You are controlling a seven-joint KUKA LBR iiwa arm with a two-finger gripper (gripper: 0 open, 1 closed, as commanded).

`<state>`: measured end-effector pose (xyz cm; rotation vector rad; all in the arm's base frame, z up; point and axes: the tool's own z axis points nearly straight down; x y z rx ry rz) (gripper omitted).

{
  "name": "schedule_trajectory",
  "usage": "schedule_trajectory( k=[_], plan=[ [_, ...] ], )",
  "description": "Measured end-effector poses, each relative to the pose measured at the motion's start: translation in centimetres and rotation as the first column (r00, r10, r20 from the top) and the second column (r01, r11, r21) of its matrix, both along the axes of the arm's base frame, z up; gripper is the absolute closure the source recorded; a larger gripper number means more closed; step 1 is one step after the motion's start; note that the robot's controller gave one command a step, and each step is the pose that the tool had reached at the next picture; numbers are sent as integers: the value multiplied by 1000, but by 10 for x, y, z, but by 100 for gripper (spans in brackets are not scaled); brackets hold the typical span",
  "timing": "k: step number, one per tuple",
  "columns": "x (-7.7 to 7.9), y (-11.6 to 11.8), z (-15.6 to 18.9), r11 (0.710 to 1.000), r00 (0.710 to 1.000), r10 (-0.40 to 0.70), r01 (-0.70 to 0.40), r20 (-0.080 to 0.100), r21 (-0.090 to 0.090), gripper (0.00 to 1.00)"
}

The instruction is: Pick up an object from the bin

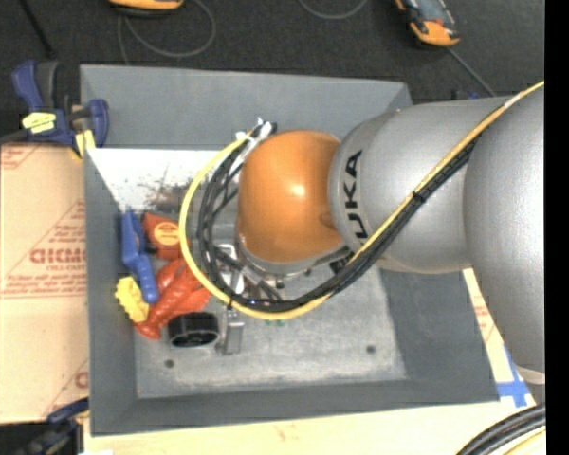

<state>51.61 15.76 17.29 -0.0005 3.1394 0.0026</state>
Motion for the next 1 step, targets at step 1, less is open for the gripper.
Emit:
schedule_trajectory(
  k=[1],
  plan=[
    [9,-4,-67,999,999,-42,42,5,1,0]
  ],
)
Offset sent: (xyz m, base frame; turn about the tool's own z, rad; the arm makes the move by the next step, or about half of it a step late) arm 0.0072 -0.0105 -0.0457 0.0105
